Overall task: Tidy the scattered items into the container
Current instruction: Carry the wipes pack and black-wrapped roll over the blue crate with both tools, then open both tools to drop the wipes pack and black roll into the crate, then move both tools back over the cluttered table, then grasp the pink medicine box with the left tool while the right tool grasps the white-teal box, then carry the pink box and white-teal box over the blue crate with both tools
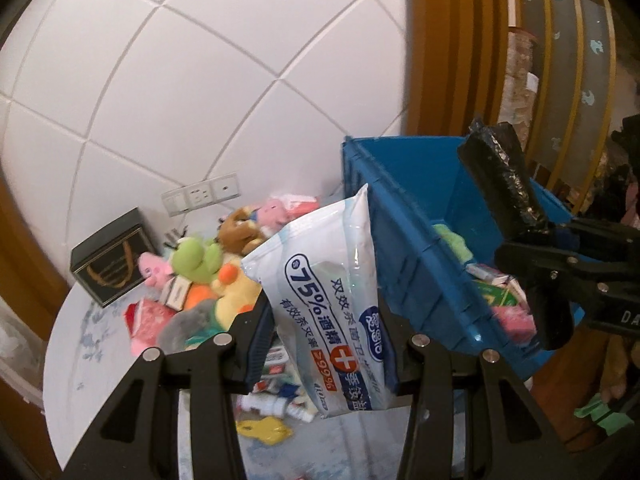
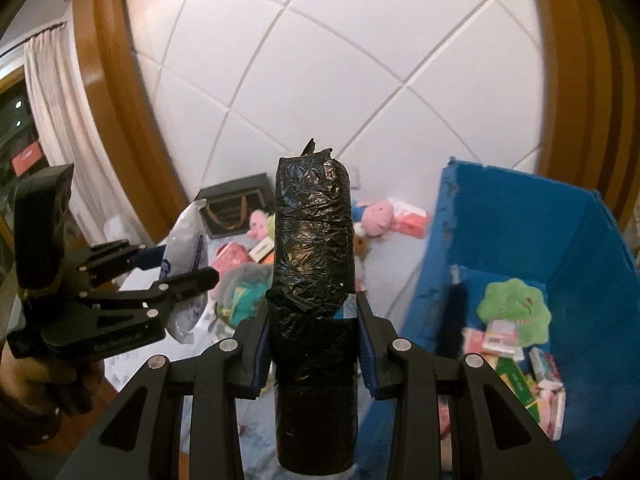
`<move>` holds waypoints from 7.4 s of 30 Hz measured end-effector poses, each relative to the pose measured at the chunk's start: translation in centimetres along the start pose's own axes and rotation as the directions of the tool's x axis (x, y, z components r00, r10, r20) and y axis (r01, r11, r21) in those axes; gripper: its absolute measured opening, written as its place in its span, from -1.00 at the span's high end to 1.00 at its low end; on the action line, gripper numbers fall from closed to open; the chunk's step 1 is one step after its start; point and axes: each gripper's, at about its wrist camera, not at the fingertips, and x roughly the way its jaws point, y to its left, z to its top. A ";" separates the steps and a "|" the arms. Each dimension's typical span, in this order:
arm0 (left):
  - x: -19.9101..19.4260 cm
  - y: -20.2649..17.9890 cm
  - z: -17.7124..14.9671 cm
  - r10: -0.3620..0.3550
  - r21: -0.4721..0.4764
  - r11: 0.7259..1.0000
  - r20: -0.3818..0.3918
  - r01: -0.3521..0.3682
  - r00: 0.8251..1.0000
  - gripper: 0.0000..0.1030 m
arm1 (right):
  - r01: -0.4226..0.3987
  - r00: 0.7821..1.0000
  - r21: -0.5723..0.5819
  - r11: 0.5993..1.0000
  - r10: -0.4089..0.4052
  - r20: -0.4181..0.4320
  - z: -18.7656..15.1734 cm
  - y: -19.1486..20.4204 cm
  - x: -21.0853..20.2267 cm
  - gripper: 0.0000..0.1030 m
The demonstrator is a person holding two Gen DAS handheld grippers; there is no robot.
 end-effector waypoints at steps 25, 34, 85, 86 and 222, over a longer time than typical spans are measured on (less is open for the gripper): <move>5.3 -17.7 8.8 -0.243 0.244 0.941 0.001 0.236 0.970 0.14 | 0.225 0.974 0.222 0.949 -0.228 -0.013 -1.6 -16.5 -7.5 0.32; 7.5 -22.3 11.2 -0.303 0.296 0.908 -0.023 0.296 0.953 0.14 | 0.307 0.951 0.292 0.906 -0.306 -0.053 -3.7 -20.0 -9.5 0.32; 1.7 11.9 -10.3 0.012 -0.054 0.998 -0.167 -0.021 0.986 -0.57 | 0.027 0.995 0.001 1.000 -0.026 -0.095 -0.8 2.6 7.0 -0.99; 2.2 12.5 -11.4 -0.002 -0.055 0.998 -0.186 -0.009 0.982 -0.57 | 0.024 0.994 -0.004 1.000 -0.024 -0.108 -1.3 3.1 7.6 -0.99; -5.0 11.7 -9.1 0.116 0.014 0.993 0.011 -0.116 0.993 0.46 | 0.009 0.994 -0.056 0.998 -0.016 -0.111 -4.0 11.4 6.5 -0.25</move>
